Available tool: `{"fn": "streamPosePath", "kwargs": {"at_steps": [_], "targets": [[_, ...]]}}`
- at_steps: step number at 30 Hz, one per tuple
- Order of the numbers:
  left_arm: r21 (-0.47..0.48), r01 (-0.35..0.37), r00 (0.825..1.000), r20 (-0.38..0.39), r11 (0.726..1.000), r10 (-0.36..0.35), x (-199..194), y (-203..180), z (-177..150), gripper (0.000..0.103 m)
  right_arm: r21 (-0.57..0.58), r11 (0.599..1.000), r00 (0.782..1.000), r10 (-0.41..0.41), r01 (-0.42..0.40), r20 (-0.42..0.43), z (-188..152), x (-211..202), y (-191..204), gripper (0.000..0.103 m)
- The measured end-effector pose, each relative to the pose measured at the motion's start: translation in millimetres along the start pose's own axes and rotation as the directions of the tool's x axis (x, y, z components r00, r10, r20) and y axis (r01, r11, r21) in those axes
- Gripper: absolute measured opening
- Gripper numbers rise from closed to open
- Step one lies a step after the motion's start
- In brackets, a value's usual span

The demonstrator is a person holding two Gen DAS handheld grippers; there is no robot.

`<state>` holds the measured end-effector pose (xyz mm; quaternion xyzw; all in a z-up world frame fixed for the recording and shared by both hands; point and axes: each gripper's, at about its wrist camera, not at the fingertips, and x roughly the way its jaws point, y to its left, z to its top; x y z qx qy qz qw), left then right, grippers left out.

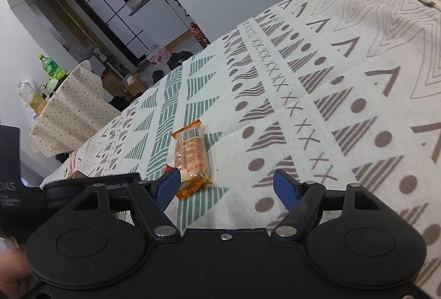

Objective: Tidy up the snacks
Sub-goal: 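Move both grippers back toward the remaining red bar and biscuit pack, then grasp the red candy bar with the left gripper while the right grasps the orange biscuit pack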

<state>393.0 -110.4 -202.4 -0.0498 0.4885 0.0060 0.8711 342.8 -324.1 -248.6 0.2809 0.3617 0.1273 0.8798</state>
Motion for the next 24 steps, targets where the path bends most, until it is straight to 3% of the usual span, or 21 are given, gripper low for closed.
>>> {"fn": "streamPosePath", "kwargs": {"at_steps": [3, 5, 11, 24], "targets": [[0.009, -0.013, 1.0, 0.0, 1.0, 0.013, 8.2, 1.4, -0.3, 0.065, -0.006, 1.0, 1.0, 0.004, -0.004, -0.007, 0.8, 9.1, 1.8, 0.074], [0.008, -0.004, 1.0, -0.018, 1.0, 0.004, 13.8, 2.7, -1.6, 0.049, -0.004, 1.0, 1.0, 0.006, -0.006, -0.009, 1.3, 15.0, 2.6, 0.074], [-0.02, 0.002, 1.0, -0.023, 1.0, -0.003, 15.7, 8.4, -1.8, 0.02, -0.028, 0.999, 1.0, 0.026, -0.026, -0.007, 3.5, 25.7, 11.9, 0.074], [-0.165, -0.03, 0.999, -0.041, 0.986, 0.024, -4.2, 34.2, -17.2, 0.02, -0.127, 0.991, 0.998, 0.035, -0.04, -0.042, 0.7, 60.0, 41.2, 0.07]]}}
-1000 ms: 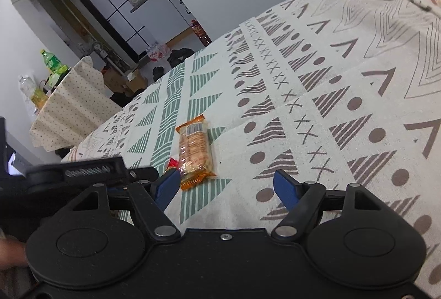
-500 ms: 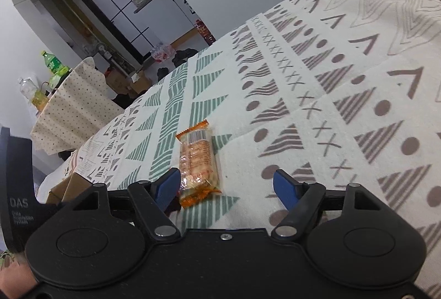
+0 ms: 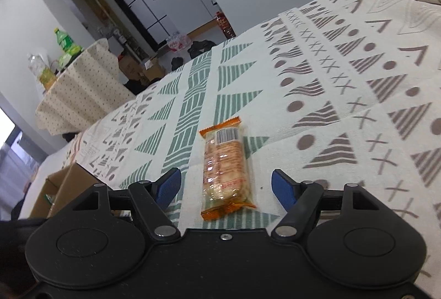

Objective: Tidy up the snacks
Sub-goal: 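Grasp the red candy bar with the left gripper while the right grasps the orange biscuit pack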

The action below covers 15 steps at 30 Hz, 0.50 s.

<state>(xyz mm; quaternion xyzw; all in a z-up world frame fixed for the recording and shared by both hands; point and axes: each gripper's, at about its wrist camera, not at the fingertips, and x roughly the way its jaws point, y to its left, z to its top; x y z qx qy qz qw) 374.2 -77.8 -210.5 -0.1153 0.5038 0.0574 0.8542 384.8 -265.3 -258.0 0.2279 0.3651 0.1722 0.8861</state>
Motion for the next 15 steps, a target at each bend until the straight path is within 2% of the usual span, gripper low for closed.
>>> {"fn": "streamPosePath", "kwargs": {"at_steps": [1, 4, 5, 6, 9, 15], "targets": [[-0.008, -0.007, 1.0, -0.007, 1.0, 0.007, 0.9, 2.1, -1.7, 0.02, -0.013, 1.0, 1.0, -0.01, 0.01, -0.009, -1.0, 3.5, 1.9, 0.068], [-0.02, -0.01, 1.0, -0.007, 1.0, 0.01, 0.0, 5.7, -4.5, 0.02, -0.085, 0.994, 0.997, -0.073, 0.071, -0.021, -7.5, 9.0, 8.9, 0.053], [-0.018, -0.011, 1.0, -0.008, 1.0, 0.011, -0.7, 5.2, -4.8, 0.02, -0.106, 0.991, 0.996, -0.087, 0.084, -0.024, -8.9, 7.9, 10.6, 0.044], [-0.018, -0.01, 1.0, -0.01, 1.0, 0.01, -0.9, 4.7, -5.3, 0.02, -0.108, 0.99, 0.995, -0.093, 0.089, -0.031, -9.1, 5.7, 10.6, 0.041], [-0.008, -0.008, 1.0, -0.016, 1.0, 0.008, -2.7, 2.8, -8.4, 0.02, -0.058, 0.995, 0.994, -0.089, 0.085, -0.063, -8.0, -5.4, 4.9, 0.036], [0.019, 0.004, 0.999, -0.044, 1.0, -0.003, -7.6, -3.1, -18.1, 0.02, -0.051, 0.988, 0.984, -0.151, 0.147, -0.098, -15.8, -32.3, -2.8, 0.033]]}}
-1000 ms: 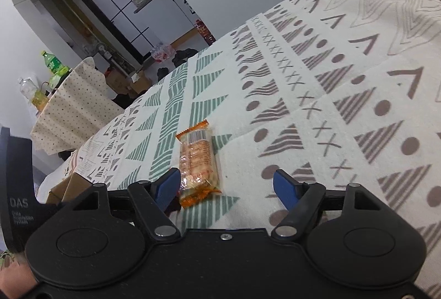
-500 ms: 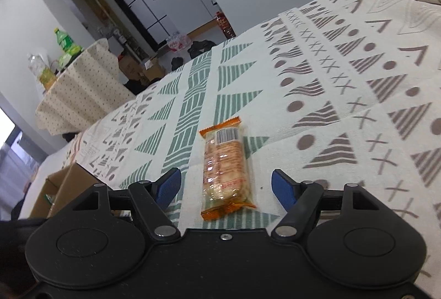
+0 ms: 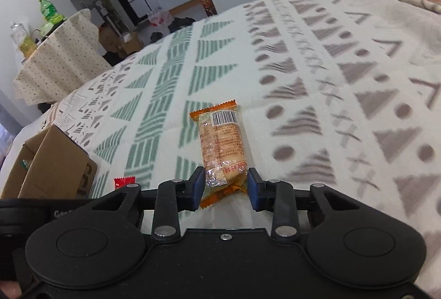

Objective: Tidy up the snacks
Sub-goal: 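Grasp the red candy bar with the left gripper while the right grasps the orange biscuit pack, then lift the red candy bar and biscuit pack and carry them over the box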

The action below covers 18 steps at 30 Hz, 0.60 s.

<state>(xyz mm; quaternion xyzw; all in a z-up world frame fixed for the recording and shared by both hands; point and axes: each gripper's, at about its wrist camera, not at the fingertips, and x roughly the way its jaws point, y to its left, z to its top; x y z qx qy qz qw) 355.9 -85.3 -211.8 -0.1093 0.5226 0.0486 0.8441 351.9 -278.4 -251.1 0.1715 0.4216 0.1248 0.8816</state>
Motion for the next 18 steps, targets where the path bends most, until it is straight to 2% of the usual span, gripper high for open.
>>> {"fn": "streamPosePath", "kwargs": {"at_steps": [5, 8, 11, 13, 18], "targets": [[0.006, 0.018, 0.999, -0.032, 1.0, -0.018, -5.5, -2.2, -3.8, 0.02, 0.009, 0.999, 0.999, -0.047, 0.048, -0.025, -5.4, -15.2, -5.4, 0.032], [0.018, 0.009, 0.999, -0.035, 1.0, -0.008, -8.1, -2.8, -6.4, 0.021, 0.082, 0.996, 0.999, -0.016, 0.02, -0.044, -10.1, -25.1, -14.3, 0.032], [0.012, 0.002, 0.999, -0.047, 1.0, -0.001, -5.8, -1.5, -6.3, 0.024, 0.087, 0.995, 0.998, -0.033, 0.038, -0.05, -17.7, -32.2, -17.4, 0.033], [0.02, -0.005, 0.999, -0.033, 1.0, 0.006, -5.7, -2.0, -5.3, 0.025, 0.101, 0.994, 0.998, -0.032, 0.038, -0.058, -21.2, -32.5, -17.3, 0.037], [0.021, -0.004, 1.0, -0.023, 1.0, 0.005, -1.5, -3.4, -3.5, 0.033, 0.051, 0.997, 0.998, -0.051, 0.052, -0.036, -19.0, -25.6, -9.2, 0.042]]}}
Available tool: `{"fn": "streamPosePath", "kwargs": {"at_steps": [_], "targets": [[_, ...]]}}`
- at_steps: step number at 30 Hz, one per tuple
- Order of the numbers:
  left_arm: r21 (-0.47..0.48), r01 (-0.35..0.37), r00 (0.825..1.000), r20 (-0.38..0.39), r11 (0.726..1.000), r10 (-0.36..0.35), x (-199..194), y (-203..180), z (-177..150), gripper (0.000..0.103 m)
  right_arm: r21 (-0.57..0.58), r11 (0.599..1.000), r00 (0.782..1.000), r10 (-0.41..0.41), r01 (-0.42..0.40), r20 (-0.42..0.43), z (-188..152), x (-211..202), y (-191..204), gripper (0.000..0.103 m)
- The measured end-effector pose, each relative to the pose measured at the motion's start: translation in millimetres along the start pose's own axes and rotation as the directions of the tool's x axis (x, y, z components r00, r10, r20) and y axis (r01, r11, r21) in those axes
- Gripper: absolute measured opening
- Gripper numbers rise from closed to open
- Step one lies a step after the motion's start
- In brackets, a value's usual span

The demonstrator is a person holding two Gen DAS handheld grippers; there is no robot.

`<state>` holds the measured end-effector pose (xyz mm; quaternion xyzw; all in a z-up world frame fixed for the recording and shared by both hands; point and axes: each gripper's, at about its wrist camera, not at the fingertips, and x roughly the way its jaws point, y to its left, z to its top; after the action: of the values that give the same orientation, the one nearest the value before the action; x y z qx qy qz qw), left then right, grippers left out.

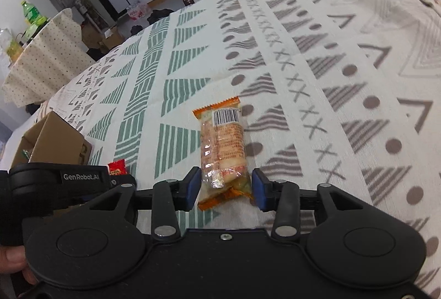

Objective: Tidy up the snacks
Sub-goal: 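Lift the red candy bar and biscuit pack and carry them over the box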

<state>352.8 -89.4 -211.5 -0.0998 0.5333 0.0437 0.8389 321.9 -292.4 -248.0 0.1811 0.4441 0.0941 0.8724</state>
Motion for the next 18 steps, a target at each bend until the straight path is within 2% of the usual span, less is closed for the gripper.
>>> {"fn": "streamPosePath", "kwargs": {"at_steps": [7, 10, 11, 18], "targets": [[-0.009, 0.002, 1.0, 0.02, 1.0, -0.002, 5.8, 1.0, 4.2, 0.033, -0.064, 0.998, 1.0, -0.014, 0.015, 0.026, 0.0, 12.0, 6.3, 0.042], [0.001, 0.007, 1.0, 0.017, 1.0, -0.007, 2.7, -0.3, 4.1, 0.026, -0.09, 0.996, 0.999, -0.023, 0.025, 0.025, 0.3, 12.9, 9.2, 0.039], [0.003, 0.01, 1.0, 0.015, 1.0, -0.01, 1.3, -0.5, 3.5, 0.025, -0.088, 0.996, 1.0, -0.02, 0.022, 0.022, 0.4, 12.3, 8.2, 0.035], [-0.005, 0.033, 0.998, 0.047, 0.999, -0.033, -20.1, 3.1, 0.2, 0.023, -0.094, 0.996, 0.999, 0.003, 0.0, 0.035, -1.3, -6.2, 16.3, 0.033]]}}
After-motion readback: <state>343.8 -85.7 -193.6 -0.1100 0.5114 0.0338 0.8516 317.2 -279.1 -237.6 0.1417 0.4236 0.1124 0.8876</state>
